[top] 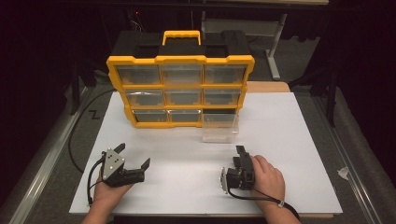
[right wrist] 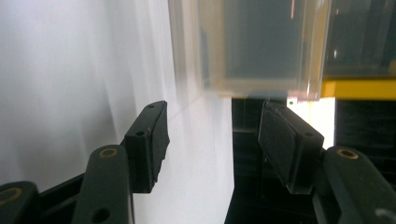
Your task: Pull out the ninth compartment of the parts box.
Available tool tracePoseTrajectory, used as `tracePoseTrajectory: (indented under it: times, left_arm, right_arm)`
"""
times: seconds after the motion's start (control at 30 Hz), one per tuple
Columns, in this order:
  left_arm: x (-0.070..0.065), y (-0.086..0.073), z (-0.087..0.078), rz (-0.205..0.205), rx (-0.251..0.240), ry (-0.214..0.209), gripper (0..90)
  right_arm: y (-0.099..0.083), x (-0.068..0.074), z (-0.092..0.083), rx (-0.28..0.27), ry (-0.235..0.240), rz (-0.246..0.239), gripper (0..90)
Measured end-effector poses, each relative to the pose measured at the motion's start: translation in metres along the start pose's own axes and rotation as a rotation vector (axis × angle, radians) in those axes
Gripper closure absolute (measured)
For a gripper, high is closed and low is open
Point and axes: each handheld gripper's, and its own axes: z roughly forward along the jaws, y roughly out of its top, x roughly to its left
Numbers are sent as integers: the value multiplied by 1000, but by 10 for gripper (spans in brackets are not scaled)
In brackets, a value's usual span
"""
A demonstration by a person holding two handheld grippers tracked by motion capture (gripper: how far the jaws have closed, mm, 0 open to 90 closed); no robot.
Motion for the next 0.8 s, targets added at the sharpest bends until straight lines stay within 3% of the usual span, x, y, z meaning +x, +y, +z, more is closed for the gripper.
tracePoseTrajectory:
  times: [0.27,0.47,0.8]
  left_arm:
    - [-1,0,1,5,5,0,3]
    - [-2,-1,3,10,17,0,3]
    - [-3,-1,1,13,14,1,3]
  right_arm:
    - [-33,1,-4,14,9,22,403]
    - [-35,2,-1,19,51,35,380]
    - [-37,1,-4,19,31,28,333]
